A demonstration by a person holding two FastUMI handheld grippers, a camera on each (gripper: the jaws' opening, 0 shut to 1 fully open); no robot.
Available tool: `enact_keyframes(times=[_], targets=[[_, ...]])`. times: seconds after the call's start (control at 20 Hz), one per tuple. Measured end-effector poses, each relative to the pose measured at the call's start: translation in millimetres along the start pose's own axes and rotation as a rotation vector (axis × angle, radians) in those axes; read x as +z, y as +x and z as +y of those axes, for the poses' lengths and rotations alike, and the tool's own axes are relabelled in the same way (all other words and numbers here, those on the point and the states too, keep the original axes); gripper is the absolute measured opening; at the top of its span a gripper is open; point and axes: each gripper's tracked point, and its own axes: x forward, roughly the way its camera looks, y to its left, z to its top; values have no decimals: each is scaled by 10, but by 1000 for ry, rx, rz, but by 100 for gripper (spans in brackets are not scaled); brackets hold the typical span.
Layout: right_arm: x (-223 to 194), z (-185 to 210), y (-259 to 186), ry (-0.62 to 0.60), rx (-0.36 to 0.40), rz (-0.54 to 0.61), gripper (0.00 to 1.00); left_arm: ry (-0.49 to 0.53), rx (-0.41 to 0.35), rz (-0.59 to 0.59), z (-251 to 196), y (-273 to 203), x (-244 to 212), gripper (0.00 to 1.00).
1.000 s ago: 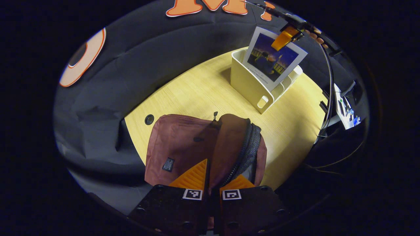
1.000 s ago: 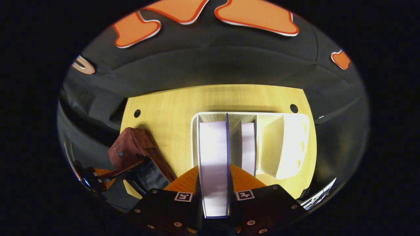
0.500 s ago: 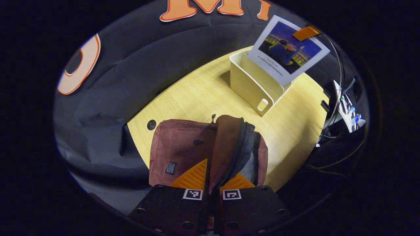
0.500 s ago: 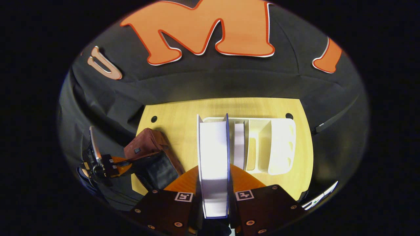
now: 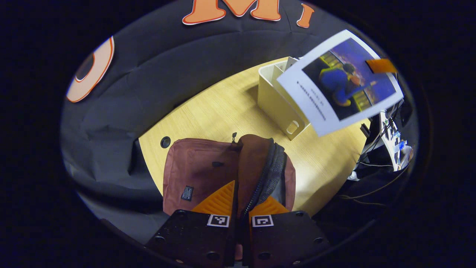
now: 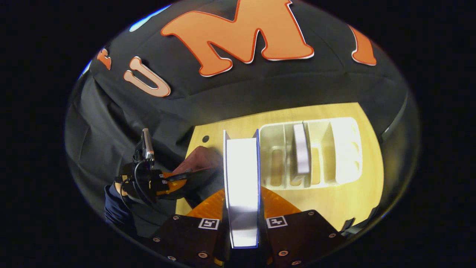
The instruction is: Open the schoolbag, grab two books from the bookshelf and put them into the schoolbag.
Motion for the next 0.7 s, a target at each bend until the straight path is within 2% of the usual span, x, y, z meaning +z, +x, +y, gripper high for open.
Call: enact_keyframes(times=[0.2,0.5,0.7], targets=[[-347,143,227,35,65,5,30,-22,-1,-22,-36,-12,56,8],[-727,372,700,162,188,40,30,-75,-8,-70,-107,-69,128,8],[-988,406,1157,306,247,53,30,-74,4,-103,-128,-74,203,8]])
